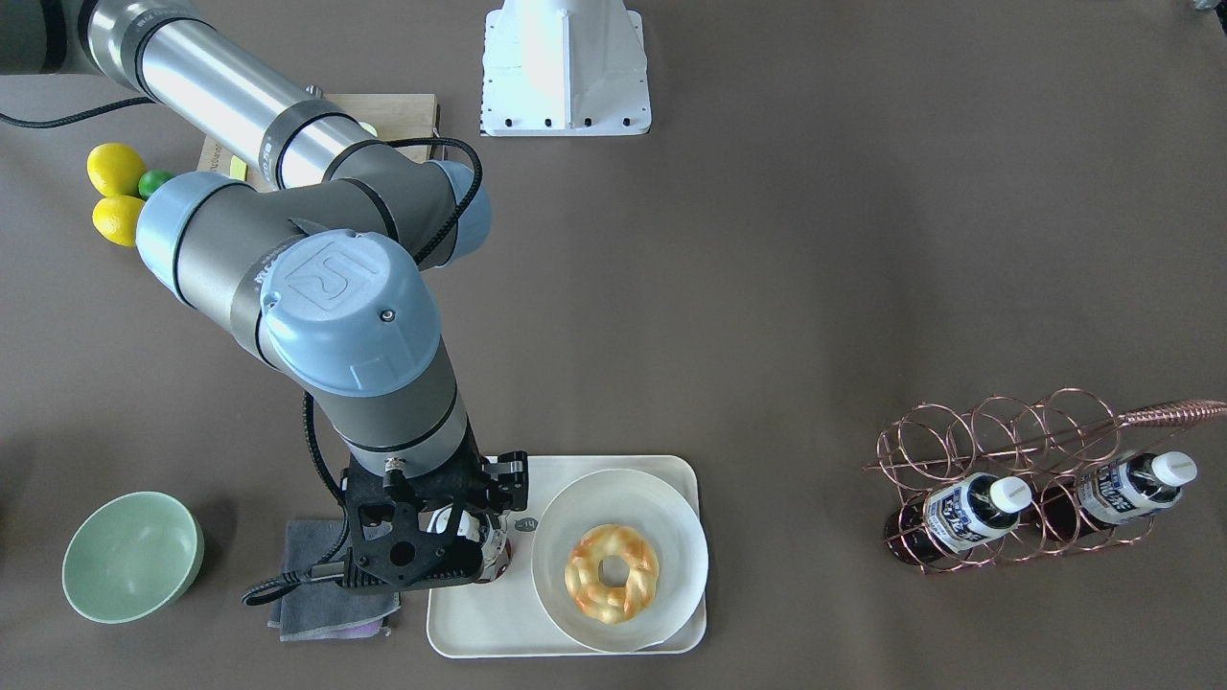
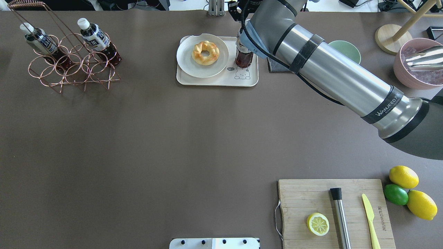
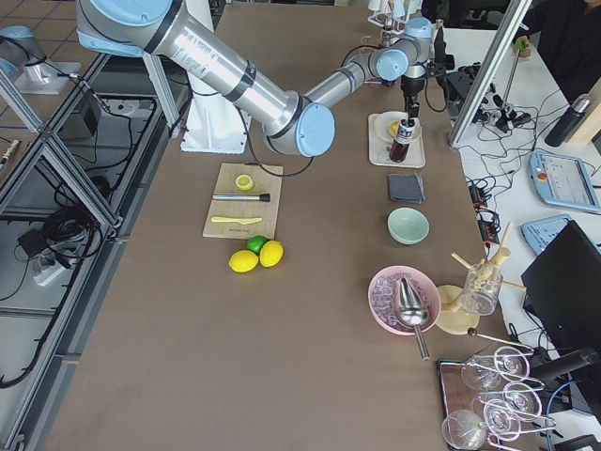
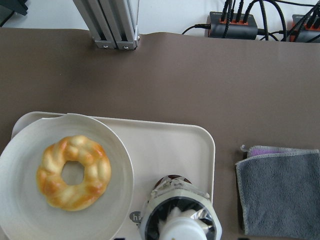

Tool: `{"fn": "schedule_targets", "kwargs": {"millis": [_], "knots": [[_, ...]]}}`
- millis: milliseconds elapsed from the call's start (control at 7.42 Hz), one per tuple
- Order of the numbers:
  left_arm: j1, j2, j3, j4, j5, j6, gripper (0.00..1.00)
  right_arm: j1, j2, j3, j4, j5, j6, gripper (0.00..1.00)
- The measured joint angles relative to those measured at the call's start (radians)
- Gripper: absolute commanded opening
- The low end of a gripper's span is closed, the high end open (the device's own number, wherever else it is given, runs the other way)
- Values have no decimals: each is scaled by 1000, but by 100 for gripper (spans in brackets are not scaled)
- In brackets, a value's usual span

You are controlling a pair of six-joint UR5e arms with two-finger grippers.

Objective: Place tea on tray
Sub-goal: 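Lower the bottle onto the tray beside the donut plate, open right gripper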

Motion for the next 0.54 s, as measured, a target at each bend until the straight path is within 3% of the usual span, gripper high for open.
{"fn": "schedule_targets", "kwargs": {"millis": [270, 539], "knots": [[0, -1, 4, 0, 0, 0, 98, 7, 3, 27, -11, 10, 5, 100], [0, -1, 3, 0, 2, 0, 98, 10, 1, 116, -113, 26, 8, 100]]}}
